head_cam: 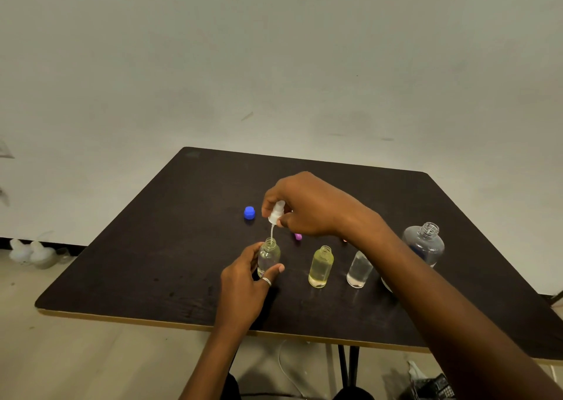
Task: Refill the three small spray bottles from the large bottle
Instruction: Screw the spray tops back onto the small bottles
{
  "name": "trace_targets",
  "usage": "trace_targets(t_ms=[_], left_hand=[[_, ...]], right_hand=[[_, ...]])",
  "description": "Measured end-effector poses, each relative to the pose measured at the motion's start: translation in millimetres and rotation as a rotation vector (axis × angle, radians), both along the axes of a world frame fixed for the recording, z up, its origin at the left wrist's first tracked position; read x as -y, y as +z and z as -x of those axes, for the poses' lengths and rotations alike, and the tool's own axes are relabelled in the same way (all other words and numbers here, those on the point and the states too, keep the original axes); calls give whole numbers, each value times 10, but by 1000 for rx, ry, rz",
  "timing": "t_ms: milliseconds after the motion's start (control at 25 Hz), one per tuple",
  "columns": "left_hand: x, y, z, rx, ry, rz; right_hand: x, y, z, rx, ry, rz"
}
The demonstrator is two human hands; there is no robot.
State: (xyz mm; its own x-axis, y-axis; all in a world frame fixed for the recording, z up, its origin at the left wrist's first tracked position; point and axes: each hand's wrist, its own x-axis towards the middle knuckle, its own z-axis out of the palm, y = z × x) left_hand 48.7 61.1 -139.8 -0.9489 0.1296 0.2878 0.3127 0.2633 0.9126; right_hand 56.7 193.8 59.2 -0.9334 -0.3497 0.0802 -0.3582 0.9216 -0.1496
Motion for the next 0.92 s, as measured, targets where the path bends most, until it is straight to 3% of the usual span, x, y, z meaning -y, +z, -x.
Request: trace_targets(t_ms=[560, 920], left_hand=[[-1, 6, -6, -6, -16, 0], [0, -10, -2, 0, -1, 9]], right_hand=[[102, -482, 132, 84, -21, -90], [156, -519, 156, -50, -120, -286]])
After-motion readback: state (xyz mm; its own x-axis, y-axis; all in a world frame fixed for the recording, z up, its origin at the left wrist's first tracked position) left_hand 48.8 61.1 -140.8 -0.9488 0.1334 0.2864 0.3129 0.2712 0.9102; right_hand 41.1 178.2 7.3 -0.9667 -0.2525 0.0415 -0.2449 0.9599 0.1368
